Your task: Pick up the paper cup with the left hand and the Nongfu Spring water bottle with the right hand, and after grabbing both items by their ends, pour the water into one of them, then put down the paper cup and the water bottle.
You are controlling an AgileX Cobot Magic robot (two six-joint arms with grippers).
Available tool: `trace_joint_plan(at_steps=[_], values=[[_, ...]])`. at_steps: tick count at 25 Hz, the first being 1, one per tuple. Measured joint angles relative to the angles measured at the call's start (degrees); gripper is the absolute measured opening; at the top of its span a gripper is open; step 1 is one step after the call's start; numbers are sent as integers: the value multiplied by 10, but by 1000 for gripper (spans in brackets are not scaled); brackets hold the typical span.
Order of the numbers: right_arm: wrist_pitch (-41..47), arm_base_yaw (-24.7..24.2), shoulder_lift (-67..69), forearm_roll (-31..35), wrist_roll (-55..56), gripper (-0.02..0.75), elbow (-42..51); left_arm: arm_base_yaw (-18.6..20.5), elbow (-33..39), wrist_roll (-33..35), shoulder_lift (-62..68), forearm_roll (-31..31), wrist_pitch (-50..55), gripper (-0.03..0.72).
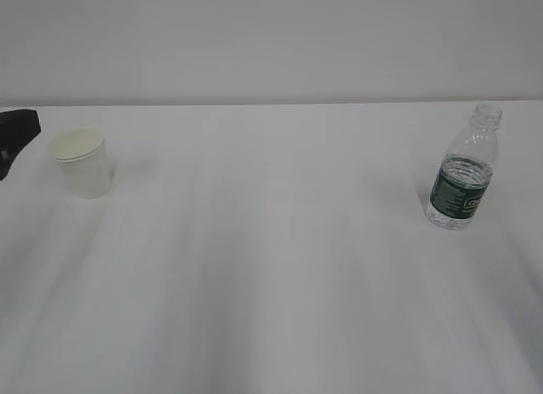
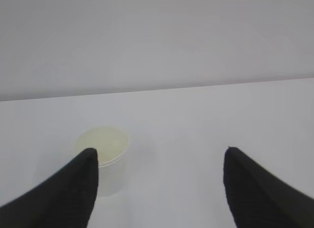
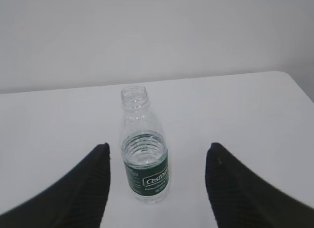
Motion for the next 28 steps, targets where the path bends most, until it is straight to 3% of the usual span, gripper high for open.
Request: trace_joint_plan(at_steps=[7, 13, 22, 28], values=[[-89, 0, 44, -71, 61, 461, 27, 0, 0, 0, 65, 0, -44, 595], [-175, 0, 126, -87, 68, 461, 28, 0, 3, 0, 105, 0, -112, 592], [-325, 0, 244, -93, 70, 461, 28, 0, 80, 0, 136, -24, -270, 587], [-419, 0, 302, -93, 68, 461, 28, 0, 89, 13, 137, -25, -315, 574]])
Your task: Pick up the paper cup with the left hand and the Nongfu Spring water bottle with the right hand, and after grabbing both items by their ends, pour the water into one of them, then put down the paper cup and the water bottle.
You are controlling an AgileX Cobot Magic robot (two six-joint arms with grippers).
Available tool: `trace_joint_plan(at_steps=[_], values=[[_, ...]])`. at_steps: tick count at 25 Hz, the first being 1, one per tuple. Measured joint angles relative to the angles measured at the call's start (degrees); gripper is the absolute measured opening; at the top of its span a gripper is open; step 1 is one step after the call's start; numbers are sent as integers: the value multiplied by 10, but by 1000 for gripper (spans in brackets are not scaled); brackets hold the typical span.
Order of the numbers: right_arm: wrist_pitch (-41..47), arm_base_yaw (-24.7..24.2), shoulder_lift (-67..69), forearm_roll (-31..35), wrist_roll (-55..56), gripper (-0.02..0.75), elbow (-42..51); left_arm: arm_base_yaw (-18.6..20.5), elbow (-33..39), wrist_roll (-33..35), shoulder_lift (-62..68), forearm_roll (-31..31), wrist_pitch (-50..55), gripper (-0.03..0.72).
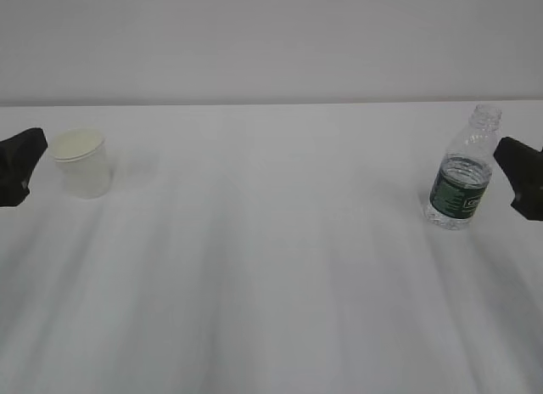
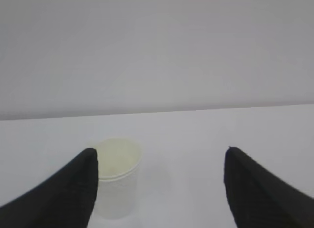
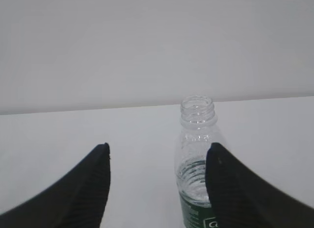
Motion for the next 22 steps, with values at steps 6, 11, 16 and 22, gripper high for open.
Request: trace_joint_plan(at_steps=[6, 11, 16, 22], values=[[-83, 0, 82, 10, -19, 461, 16, 0, 0, 13, 28, 0, -35, 566], [-87, 0, 118, 24, -60, 461, 20, 0, 0, 15, 90, 1, -99, 566], [-93, 0, 119, 34, -91, 461, 20, 0, 0, 15, 152, 1, -130, 560], [-94, 0, 122, 38, -97, 461, 20, 0, 0, 15, 173, 3, -132, 557]])
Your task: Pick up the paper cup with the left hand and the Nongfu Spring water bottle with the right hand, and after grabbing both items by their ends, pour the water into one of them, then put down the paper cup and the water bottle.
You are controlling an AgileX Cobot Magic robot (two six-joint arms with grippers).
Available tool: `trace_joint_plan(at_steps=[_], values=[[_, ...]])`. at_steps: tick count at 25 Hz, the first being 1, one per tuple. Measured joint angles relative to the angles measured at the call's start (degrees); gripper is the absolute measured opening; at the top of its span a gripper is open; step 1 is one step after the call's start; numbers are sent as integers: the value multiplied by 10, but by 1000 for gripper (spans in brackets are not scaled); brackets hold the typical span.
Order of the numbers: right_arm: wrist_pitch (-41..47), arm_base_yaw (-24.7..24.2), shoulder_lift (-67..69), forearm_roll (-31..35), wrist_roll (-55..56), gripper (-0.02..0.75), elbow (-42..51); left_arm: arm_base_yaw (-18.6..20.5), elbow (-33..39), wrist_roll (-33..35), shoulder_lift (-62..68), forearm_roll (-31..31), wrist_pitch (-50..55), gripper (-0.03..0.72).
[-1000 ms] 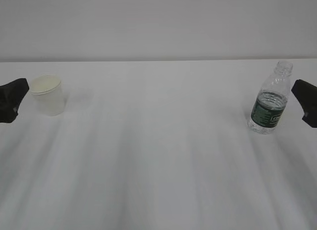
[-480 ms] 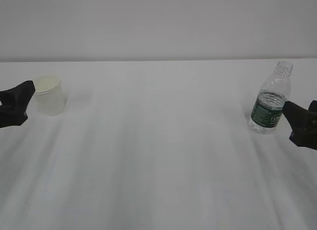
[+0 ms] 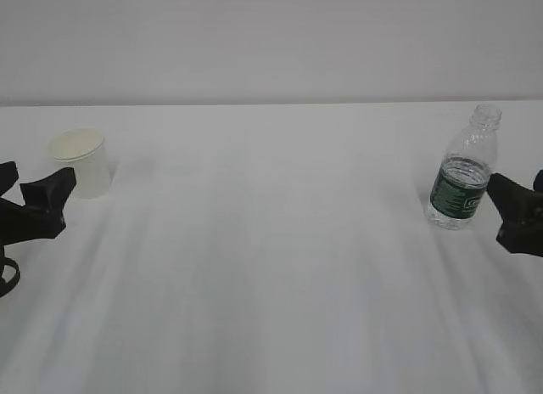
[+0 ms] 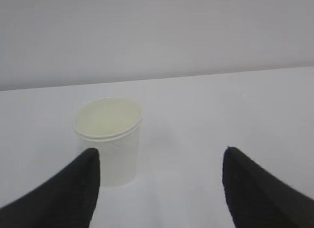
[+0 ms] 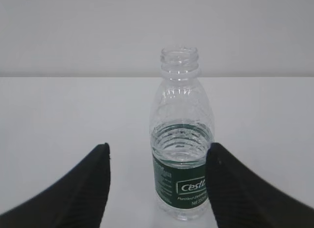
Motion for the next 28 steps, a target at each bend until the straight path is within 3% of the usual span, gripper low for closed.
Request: trace_joint_plan(at_steps=[7, 21, 28], values=[[-3, 0, 78, 4, -1, 461, -5, 0, 0, 0, 22, 12, 0, 557], [-4, 0, 212, 6, -2, 468, -98, 0, 0, 0, 22, 26, -1, 527], [-4, 0, 221, 6, -1, 658, -114, 0, 0, 0, 22, 26, -1, 521]])
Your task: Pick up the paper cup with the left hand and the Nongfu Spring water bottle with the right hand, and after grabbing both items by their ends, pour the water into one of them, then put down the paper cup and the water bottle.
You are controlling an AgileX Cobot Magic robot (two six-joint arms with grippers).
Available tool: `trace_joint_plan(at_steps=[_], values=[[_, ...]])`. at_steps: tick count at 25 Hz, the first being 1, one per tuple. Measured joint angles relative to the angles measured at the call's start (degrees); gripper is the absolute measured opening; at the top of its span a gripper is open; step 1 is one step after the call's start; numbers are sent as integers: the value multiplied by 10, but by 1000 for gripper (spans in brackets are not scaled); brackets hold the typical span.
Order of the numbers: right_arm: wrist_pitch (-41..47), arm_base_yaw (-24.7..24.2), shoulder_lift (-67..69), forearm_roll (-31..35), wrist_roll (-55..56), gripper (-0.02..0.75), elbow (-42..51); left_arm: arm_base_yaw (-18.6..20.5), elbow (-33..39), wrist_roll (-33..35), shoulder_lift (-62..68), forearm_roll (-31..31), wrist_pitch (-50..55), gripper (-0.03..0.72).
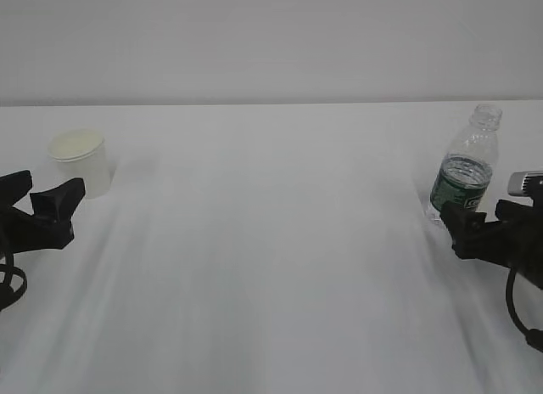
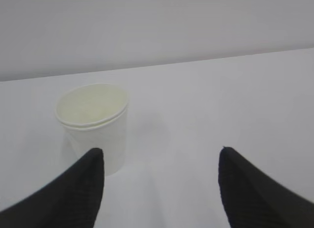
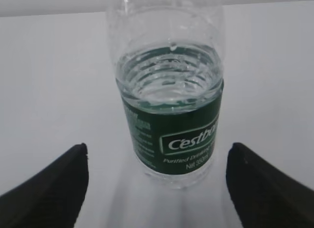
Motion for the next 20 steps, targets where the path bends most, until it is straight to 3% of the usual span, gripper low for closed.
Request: trace_joint_plan(at_steps=[20], values=[[0, 0, 65, 24, 31, 680, -74, 0, 0, 0, 0, 0, 0, 515]])
